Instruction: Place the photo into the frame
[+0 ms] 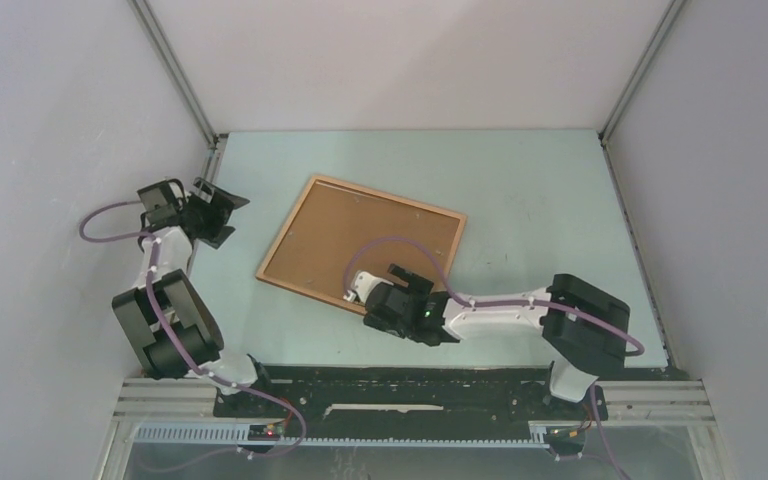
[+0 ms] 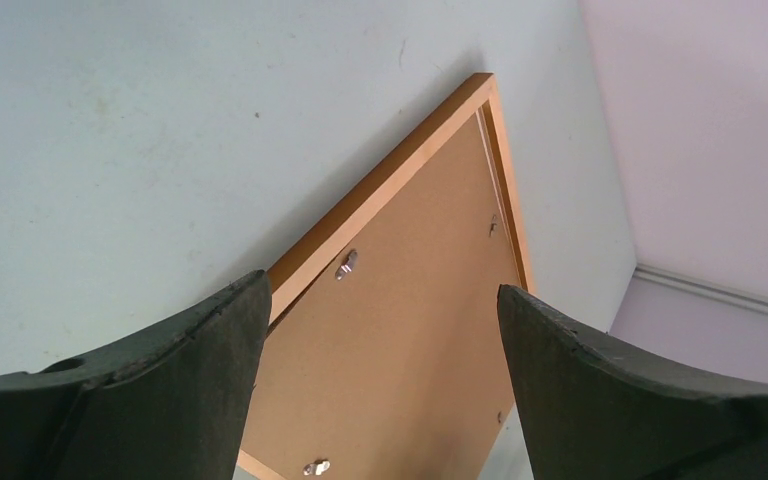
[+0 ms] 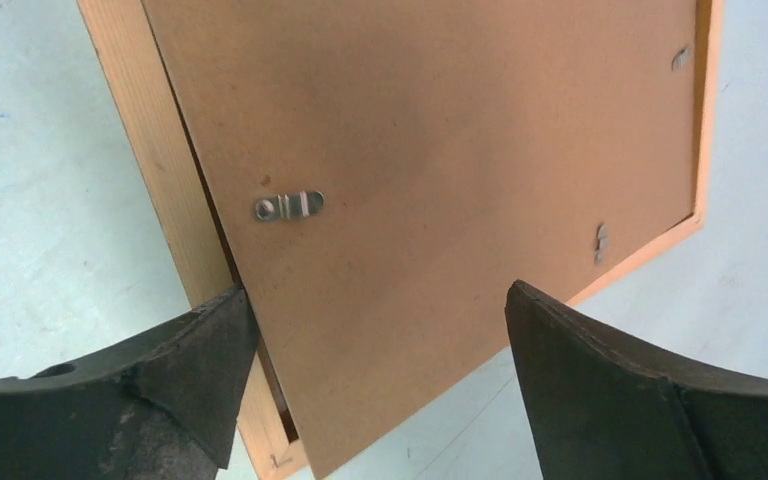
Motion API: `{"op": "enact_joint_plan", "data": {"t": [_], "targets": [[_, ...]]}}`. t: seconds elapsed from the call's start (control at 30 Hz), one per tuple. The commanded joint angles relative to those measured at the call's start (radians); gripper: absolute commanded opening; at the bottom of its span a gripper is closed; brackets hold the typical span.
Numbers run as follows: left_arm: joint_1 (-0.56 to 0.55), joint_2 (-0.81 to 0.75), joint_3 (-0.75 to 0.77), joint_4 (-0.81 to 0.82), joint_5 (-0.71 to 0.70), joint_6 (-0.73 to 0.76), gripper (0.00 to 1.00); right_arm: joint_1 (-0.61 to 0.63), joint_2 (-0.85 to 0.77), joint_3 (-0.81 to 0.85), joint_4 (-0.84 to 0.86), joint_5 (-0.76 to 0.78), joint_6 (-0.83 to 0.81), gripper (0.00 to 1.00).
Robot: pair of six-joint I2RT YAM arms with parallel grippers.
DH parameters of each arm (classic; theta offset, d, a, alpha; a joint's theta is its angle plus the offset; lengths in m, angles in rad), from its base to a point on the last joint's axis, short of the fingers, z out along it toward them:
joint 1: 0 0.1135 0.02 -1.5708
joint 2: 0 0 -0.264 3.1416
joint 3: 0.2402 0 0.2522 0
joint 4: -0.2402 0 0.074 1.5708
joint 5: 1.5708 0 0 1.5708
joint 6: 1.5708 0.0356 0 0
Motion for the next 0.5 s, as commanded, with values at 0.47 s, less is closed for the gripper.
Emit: {"op": "enact_joint_plan", "data": {"t": [0.47], "targets": [[-0.125, 0.049, 0.049, -0.046, 0.015, 0.109, 0.9, -0.266, -0.292, 0.052, -0.182, -0.565, 0.675, 1.0]]}}
